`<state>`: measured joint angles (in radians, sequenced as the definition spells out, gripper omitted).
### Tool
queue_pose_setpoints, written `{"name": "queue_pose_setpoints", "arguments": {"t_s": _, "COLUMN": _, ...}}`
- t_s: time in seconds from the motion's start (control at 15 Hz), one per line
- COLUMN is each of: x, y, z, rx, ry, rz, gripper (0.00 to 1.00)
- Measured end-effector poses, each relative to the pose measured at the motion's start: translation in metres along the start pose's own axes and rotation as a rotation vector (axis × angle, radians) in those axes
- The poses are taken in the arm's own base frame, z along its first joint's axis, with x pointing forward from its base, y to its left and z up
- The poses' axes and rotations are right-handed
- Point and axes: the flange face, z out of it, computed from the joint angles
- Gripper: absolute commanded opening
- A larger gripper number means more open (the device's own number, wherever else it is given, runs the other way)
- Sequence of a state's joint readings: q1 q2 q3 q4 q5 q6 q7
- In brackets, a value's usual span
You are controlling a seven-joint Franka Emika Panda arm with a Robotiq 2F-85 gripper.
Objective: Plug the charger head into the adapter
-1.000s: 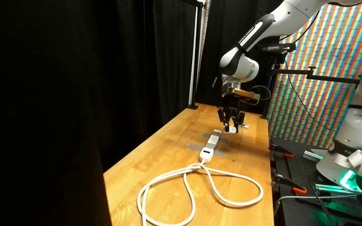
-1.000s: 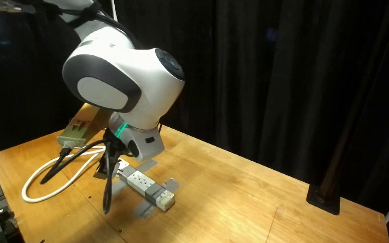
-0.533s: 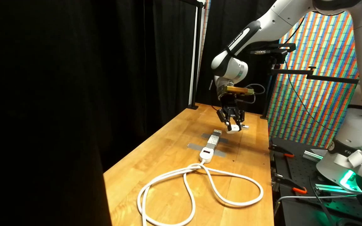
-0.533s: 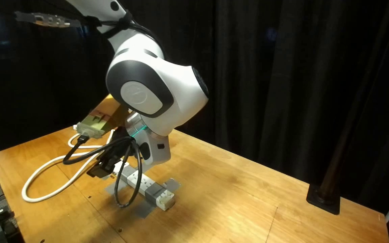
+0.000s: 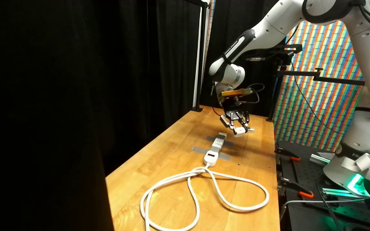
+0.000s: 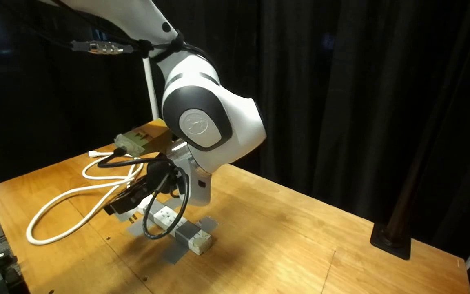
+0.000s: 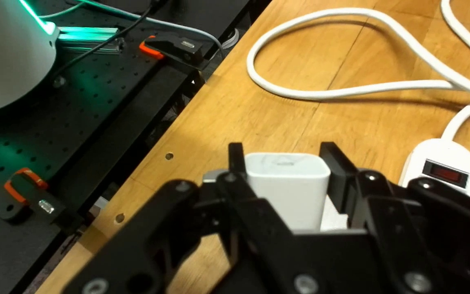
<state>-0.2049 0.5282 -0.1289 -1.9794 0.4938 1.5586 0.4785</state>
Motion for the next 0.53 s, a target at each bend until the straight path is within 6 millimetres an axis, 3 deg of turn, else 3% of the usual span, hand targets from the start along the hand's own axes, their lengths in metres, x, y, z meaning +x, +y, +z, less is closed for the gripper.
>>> {"name": "queue_pose_setpoints", "arguments": {"t_s": 0.53, "x": 0.028, "y": -0.004, "z": -0.004, "rx": 0.169, "ry": -0.063, "rz": 0.037, "gripper": 0.23}}
